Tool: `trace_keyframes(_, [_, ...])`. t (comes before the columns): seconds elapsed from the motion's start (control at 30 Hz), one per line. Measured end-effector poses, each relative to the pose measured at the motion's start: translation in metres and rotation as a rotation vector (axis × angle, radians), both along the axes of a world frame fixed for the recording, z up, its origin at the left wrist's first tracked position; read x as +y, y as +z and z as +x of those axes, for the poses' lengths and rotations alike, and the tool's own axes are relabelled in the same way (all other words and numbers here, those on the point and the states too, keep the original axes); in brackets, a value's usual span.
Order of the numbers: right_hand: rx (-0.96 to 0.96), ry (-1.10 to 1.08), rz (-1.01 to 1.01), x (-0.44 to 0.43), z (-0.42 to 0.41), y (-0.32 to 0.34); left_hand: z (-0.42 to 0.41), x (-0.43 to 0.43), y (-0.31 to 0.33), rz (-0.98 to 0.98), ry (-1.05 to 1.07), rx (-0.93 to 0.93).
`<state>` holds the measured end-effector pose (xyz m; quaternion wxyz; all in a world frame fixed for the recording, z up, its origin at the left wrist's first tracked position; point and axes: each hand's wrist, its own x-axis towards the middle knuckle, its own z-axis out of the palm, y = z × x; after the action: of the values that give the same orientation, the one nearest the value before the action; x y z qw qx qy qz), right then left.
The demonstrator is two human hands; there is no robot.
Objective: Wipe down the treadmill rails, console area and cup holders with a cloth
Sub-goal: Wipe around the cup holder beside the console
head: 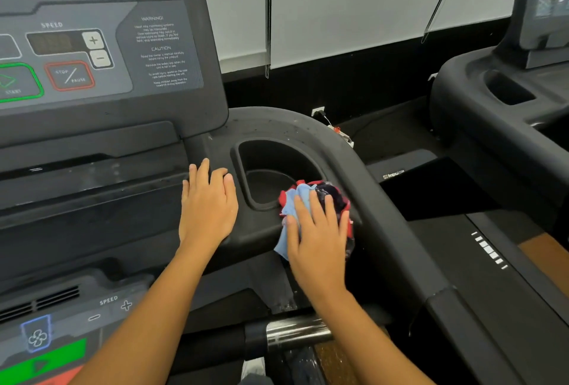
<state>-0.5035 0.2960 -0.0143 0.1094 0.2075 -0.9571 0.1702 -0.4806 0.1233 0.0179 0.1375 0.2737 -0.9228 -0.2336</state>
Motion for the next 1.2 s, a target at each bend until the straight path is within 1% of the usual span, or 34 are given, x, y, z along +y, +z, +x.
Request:
trace_keyframes(0.13, [0.035, 0.254, 0.017, -0.035, 0.034, -0.002, 0.002, -0.001, 0.000, 0.060, -0.011, 0.030])
trace_keyframes(0.23, [0.020, 0.335, 0.023, -0.030, 0.034, -0.003, 0.004, -0.003, -0.001, 0.053, -0.027, 0.036])
trace_keyframes(0.3, [0.007, 0.306, 0.041, -0.014, 0.021, -0.004, 0.005, -0.004, 0.001, 0.102, -0.021, 0.041])
trace_keyframes(0.37, [0.008, 0.184, 0.038, 0.005, 0.002, -0.001, 0.005, -0.004, 0.002, 0.101, -0.018, 0.036])
trace_keyframes(0.4, [0.010, 0.117, 0.003, 0.013, -0.008, 0.004, 0.004, -0.003, 0.002, 0.093, -0.017, 0.033])
trace_keyframes(0.43, [-0.015, 0.067, -0.086, 0.018, -0.016, 0.011, 0.004, -0.003, 0.001, 0.084, -0.017, 0.029])
trace_keyframes(0.53, [-0.142, -0.017, -0.594, 0.020, -0.042, 0.048, 0.001, -0.003, 0.000, 0.056, -0.015, 0.013])
trace_keyframes(0.57, [-0.121, -0.038, -0.707, 0.020, -0.050, 0.060, 0.001, -0.003, 0.000, 0.049, -0.013, 0.009])
trace_keyframes(0.6, [-0.069, -0.052, -0.769, 0.020, -0.058, 0.071, 0.001, -0.002, 0.000, 0.044, -0.014, 0.006])
trace_keyframes(0.63, [-0.011, -0.050, -0.791, 0.020, -0.068, 0.079, 0.001, -0.002, 0.000, 0.039, -0.015, 0.006])
trace_keyframes(0.7, [0.060, -0.006, -0.728, 0.022, -0.086, 0.083, 0.001, -0.001, 0.000, 0.028, -0.018, 0.012])
trace_keyframes(0.73, [0.078, 0.028, -0.635, 0.022, -0.096, 0.079, 0.001, -0.001, 0.000, 0.023, -0.017, 0.013])
trace_keyframes(0.77, [0.071, 0.052, -0.488, 0.023, -0.107, 0.069, 0.000, -0.002, 0.000, 0.019, -0.015, 0.012])
trace_keyframes(0.83, [-0.013, 0.040, -0.087, 0.022, -0.122, 0.045, -0.001, -0.002, 0.000, 0.004, -0.015, 0.007])
trace_keyframes(0.87, [-0.021, 0.035, 0.079, 0.021, -0.127, 0.033, -0.001, -0.002, 0.000, -0.006, -0.016, 0.002])
trace_keyframes(0.9, [-0.008, 0.053, 0.165, 0.020, -0.131, 0.026, -0.001, -0.002, 0.000, -0.016, -0.018, -0.003])
trace_keyframes(1.07, [-0.018, 0.112, 0.272, 0.002, -0.157, 0.023, -0.002, -0.001, 0.000, -0.063, -0.021, -0.028])
trace_keyframes(1.13, [0.001, 0.111, 0.278, -0.009, -0.167, 0.025, -0.002, -0.001, 0.000, -0.075, -0.021, -0.043])
trace_keyframes(1.2, [-0.021, 0.127, 0.287, -0.021, -0.176, 0.025, -0.003, -0.001, -0.001, -0.091, -0.022, -0.058])
